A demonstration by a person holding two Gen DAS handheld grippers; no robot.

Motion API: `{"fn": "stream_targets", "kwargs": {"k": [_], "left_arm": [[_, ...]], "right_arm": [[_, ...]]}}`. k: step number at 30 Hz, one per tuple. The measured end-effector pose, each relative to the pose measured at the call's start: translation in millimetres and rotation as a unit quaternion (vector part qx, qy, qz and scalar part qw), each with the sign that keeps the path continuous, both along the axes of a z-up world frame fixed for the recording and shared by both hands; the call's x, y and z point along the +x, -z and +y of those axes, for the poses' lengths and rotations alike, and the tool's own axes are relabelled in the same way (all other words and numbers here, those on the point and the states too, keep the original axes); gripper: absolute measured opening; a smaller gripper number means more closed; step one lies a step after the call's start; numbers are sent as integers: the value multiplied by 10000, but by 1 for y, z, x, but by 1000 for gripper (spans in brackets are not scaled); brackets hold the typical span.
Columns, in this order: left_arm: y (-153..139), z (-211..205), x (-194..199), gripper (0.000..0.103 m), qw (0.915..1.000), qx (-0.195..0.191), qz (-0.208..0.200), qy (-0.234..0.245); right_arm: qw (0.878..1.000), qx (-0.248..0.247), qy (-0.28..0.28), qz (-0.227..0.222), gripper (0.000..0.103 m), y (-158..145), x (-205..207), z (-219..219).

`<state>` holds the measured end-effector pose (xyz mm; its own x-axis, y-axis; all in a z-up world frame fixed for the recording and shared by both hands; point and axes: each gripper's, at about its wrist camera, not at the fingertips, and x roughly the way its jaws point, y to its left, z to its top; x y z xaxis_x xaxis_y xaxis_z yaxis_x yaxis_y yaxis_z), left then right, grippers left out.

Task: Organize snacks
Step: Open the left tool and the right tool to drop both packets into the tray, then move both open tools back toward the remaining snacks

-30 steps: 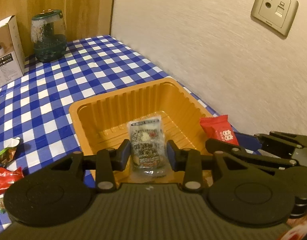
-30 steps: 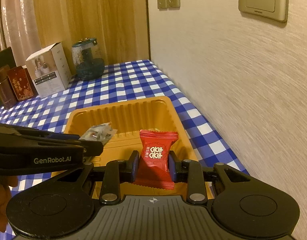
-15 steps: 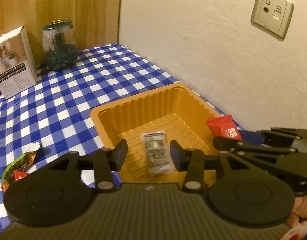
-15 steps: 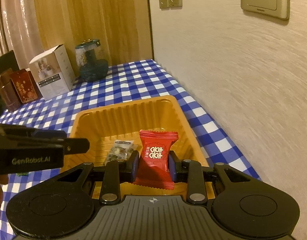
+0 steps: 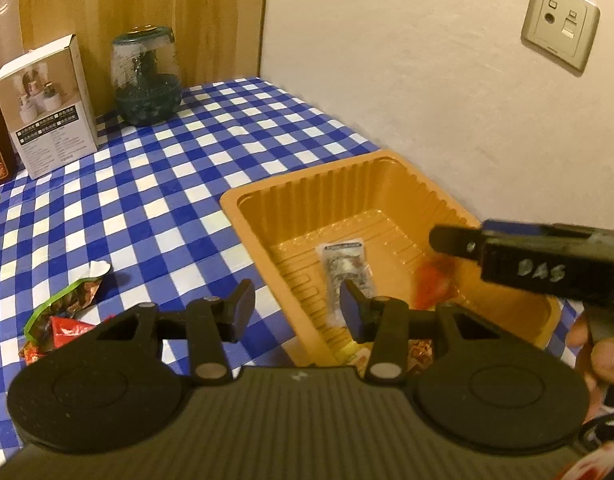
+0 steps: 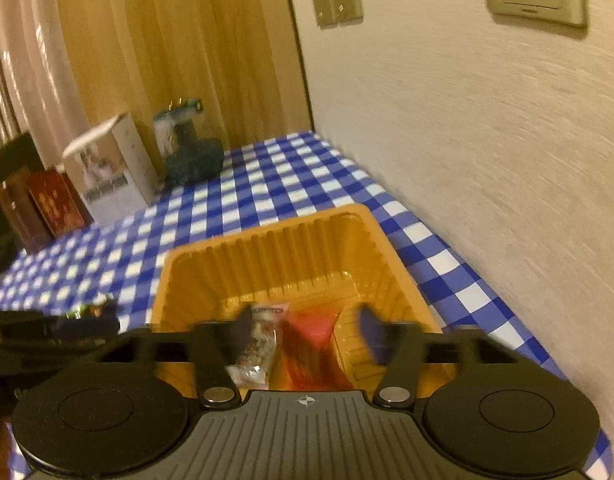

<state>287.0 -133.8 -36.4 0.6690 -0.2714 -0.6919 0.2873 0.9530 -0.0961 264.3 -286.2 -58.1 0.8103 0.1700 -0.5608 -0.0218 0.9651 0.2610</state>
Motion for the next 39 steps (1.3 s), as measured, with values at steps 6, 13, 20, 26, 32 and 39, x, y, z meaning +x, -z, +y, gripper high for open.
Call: {"fn": "stream_targets", "kwargs": {"k": [6, 13, 20, 26, 32, 39], "left_arm": [[-2, 8, -5, 42, 10000, -11, -28, -38], [-11, 13, -18, 46, 9999, 9, -93, -52], [-27, 21, -36, 57, 9998, 10, -182, -29], [-38, 31, -59, 72, 9997, 12, -244, 9], [-44, 49, -85, 83, 9997, 7, -257, 20], [-54, 82, -115, 90, 9994, -34, -311, -149]], "right_arm": [[10000, -31, 15, -28, 68, -6, -7, 0], [9999, -113, 64, -64, 68, -15, -18, 2], [9998, -145, 132, -52, 68, -31, -41, 12], [9998, -37, 207, -1, 68, -41, -62, 20], [9996, 161, 219, 19, 68, -46, -85, 31], [9994, 308, 157, -32, 69, -54, -107, 52]]}}
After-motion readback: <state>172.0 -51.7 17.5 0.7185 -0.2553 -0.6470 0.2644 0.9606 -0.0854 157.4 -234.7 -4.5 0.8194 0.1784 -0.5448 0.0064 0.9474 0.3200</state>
